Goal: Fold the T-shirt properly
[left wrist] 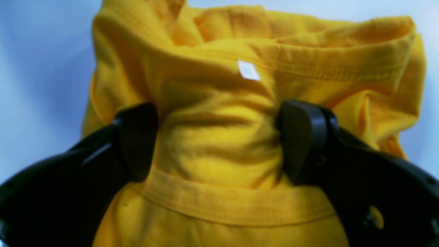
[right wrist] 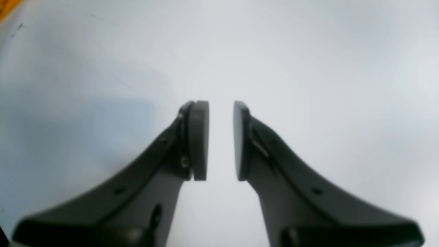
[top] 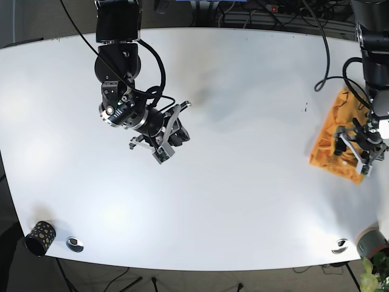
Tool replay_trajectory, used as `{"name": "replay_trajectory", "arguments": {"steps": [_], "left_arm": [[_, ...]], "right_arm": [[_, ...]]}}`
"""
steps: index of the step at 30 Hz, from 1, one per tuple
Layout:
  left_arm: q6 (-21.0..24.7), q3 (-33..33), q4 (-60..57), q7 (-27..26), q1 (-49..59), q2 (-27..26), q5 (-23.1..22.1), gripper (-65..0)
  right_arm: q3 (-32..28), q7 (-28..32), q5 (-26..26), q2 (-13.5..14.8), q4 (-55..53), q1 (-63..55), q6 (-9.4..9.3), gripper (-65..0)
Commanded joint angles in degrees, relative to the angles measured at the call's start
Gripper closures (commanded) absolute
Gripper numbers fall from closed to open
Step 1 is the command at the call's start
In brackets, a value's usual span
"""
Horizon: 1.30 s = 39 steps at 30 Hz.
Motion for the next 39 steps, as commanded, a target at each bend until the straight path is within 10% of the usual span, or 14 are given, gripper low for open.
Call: {"name": "replay_trajectory", "arguments": {"steps": [1, 15, 21, 30, 39], "left_arm": [[1.6, 0.2, -4.7, 2.6, -2.3, -3.1, 3.8, -51.1], [-9.8, 0.0, -12.5, 2.6, -7.3, -11.2, 3.6, -51.2], [-14.0, -5.2, 2.2, 7.8, -7.0, -13.2, 1.0, -51.1], [-13.5, -13.4, 32.1, 15.7, 1.3, -8.5, 0.9, -51.1], [-2.4, -13.3, 46.8, 8.0, 9.5, 6.0, 8.7, -51.1]], "right_arm": [[-0.1, 1.4, 1.0, -0.2, 1.4, 1.1, 0.41, -12.2], [-0.1, 1.4, 0.9, 0.7, 6.5, 1.4, 0.41, -12.2], [-0.1, 1.6, 0.3, 0.8, 6.4, 2.4, 0.41, -12.2], [0.0, 8.9, -1.2, 5.0, 6.0, 2.6, -0.12, -12.2], [4.6, 25.9, -18.2, 4.6, 5.3, -0.1, -0.12, -12.2]]}}
